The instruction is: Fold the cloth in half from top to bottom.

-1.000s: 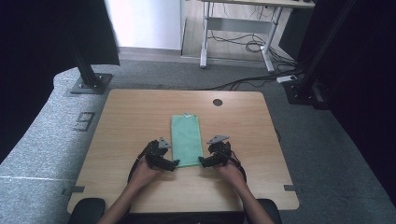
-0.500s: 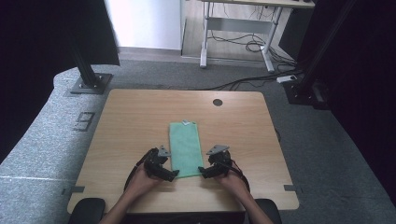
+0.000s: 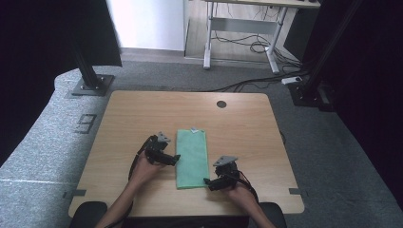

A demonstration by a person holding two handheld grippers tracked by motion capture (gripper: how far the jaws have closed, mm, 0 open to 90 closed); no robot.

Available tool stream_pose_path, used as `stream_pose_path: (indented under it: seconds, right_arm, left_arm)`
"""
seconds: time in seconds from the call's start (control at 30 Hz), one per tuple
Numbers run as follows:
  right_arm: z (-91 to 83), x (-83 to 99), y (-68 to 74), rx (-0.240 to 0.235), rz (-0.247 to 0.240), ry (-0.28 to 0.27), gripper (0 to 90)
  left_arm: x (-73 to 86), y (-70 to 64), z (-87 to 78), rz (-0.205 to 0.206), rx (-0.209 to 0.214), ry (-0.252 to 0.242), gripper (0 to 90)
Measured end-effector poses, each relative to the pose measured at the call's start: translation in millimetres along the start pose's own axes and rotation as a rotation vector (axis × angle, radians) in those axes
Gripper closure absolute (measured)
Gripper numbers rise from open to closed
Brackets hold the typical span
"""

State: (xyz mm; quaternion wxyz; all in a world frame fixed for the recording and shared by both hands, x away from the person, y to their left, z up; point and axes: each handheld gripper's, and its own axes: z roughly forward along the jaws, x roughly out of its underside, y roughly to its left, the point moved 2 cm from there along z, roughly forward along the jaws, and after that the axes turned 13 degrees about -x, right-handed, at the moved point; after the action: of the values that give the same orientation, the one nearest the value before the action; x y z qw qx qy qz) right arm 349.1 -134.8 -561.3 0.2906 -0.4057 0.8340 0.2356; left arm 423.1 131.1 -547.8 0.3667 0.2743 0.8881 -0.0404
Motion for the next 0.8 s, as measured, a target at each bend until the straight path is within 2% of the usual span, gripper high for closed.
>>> stream_pose_path:
  seconds: [0.07,0.13,0.2,0.3,0.4,0.47,0.57,0.63,0.77,0.8]
  right_arm:
    - [-0.3,0.4,0.4,-0.002,0.004,0.000,10.1]
    - [-0.4,0.9,0.4,-0.005,0.009,0.000,10.0]
    - [-0.4,0.8,-0.1,-0.009,0.009,0.001,10.0]
    - [-0.5,-0.3,-0.6,-0.017,0.007,0.008,11.1]
    - [-0.8,-2.8,-4.0,-0.047,0.017,0.007,11.1]
    - [-1.0,-4.5,-5.8,-0.046,0.022,0.003,11.1]
    - [-2.2,-16.9,-17.5,-0.036,0.036,-0.025,11.1]
    - [-2.4,-19.7,-20.1,-0.037,0.041,-0.033,11.2]
    - [-0.6,-41.0,-37.9,-0.026,0.062,-0.071,13.2]
    - [-0.6,-41.0,-37.9,-0.026,0.062,-0.071,13.2]
  left_arm:
    - [1.1,-0.8,1.8,0.002,0.000,0.006,1.6]
    - [5.5,-4.5,5.9,0.038,-0.006,0.027,1.4]
    - [6.9,-5.5,6.8,0.052,-0.014,0.034,1.5]
    - [10.4,-5.2,8.9,0.032,0.000,0.023,1.9]
    - [11.3,-4.7,9.3,0.036,0.001,0.014,1.5]
    - [11.6,-4.7,9.5,0.037,0.000,0.011,1.3]
    - [12.7,-4.7,9.5,0.031,-0.001,0.004,1.3]
    - [12.7,-4.8,9.4,0.029,-0.001,0.003,1.3]
    - [12.8,-4.9,9.4,0.029,-0.002,0.004,1.3]
    - [12.8,-4.9,9.4,0.029,-0.002,0.004,1.3]
